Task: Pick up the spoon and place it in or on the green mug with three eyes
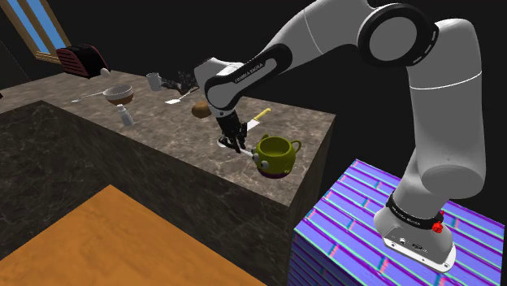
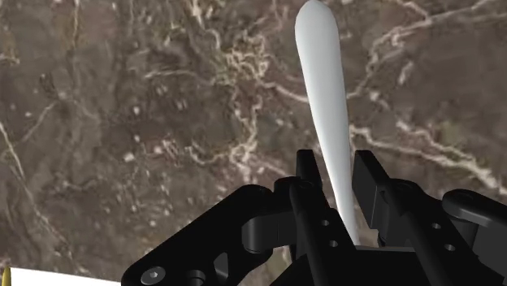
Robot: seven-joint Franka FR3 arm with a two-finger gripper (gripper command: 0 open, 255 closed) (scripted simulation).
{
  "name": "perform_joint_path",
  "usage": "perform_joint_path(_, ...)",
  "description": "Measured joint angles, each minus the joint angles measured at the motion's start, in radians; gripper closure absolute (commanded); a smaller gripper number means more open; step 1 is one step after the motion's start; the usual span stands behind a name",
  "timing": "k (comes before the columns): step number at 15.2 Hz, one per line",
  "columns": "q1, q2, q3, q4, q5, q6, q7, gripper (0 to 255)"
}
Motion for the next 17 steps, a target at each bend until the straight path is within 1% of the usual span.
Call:
perform_joint_path(7, 0.0, -0.003, 0.0, 0.002, 0.001, -0.005, -0.001, 255)
perform_joint_path(17, -0.001, -0.048, 0.005, 0.066, 0.012, -0.112, -0.011, 255)
